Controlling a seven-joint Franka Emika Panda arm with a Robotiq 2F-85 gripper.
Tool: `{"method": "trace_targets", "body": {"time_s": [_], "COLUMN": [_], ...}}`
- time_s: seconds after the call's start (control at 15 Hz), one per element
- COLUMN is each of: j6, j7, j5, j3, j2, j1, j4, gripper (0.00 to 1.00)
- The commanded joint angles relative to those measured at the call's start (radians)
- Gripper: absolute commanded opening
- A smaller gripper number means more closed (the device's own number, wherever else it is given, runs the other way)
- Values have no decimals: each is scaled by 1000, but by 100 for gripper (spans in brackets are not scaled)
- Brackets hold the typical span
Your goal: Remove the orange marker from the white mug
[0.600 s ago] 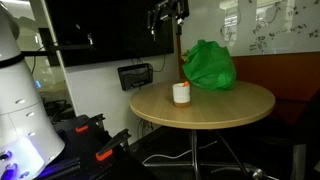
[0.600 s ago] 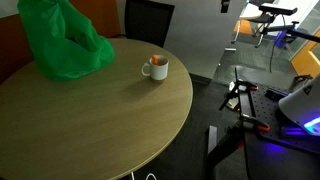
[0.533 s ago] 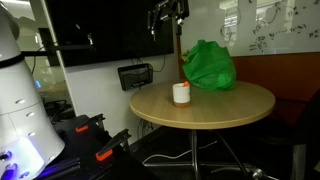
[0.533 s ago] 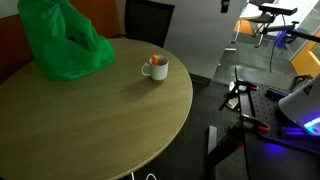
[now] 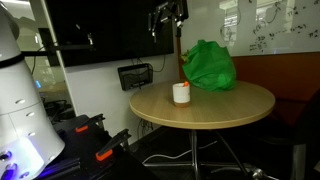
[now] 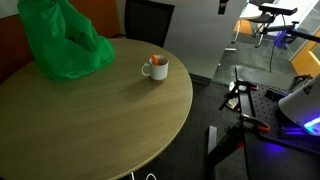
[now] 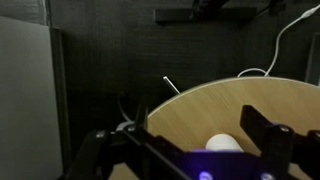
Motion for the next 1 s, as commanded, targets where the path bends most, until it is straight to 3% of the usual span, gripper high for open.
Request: {"method": "trace_targets", "body": {"time_s": [0.0,0.47,0.8,0.93], "j6": [175,572,696,729], "j7": [124,256,324,357], "j5": [74,164,121,107], "j3": [16,82,112,103], "j2": [34,250,425,489], "j1": [5,38,65,79], "j4": [-46,-57,13,57], "gripper": [100,100,100,79]}}
